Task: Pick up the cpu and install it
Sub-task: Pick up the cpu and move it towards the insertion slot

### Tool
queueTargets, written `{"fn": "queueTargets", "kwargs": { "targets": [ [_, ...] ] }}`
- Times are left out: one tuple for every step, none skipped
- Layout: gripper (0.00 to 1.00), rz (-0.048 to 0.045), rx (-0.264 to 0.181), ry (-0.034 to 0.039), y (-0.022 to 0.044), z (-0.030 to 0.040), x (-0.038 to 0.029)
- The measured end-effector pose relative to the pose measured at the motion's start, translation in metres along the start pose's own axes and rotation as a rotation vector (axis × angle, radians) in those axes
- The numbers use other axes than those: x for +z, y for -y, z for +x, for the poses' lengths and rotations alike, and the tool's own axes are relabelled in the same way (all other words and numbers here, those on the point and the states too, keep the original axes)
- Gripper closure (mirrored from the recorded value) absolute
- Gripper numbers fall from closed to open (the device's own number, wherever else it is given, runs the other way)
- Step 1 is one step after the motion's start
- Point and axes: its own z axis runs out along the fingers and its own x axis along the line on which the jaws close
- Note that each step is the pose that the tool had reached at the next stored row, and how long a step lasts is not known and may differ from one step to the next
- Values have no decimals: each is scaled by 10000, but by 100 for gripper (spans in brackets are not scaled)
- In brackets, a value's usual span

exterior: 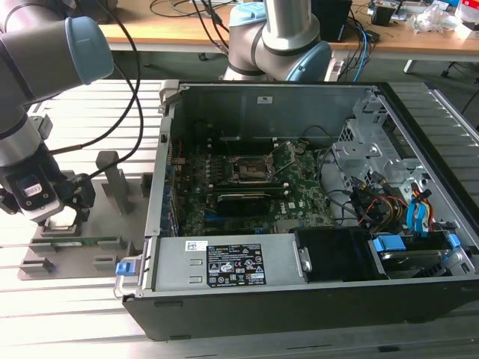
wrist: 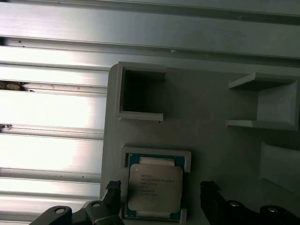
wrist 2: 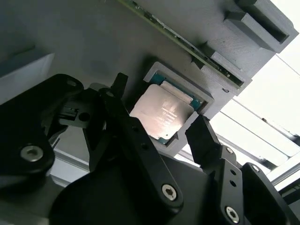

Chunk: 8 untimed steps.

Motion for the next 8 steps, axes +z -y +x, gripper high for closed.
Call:
{"fn": "queueTargets", "kwargs": {
  "targets": [
    [23,-1,-1,0,0,2,1],
    [23,0,0,0,0,8,1],
    [23,0,0,0,-1,11,2],
    [23,0,-1,0,-1,13,2],
    [23,0,0,-1,-1,16,2],
    [31,4,1,-10,-1,22,-1],
    [36,3,3,-8,-2,24,0],
    [36,-1,2,1,-2,24,4]
  ]
}}
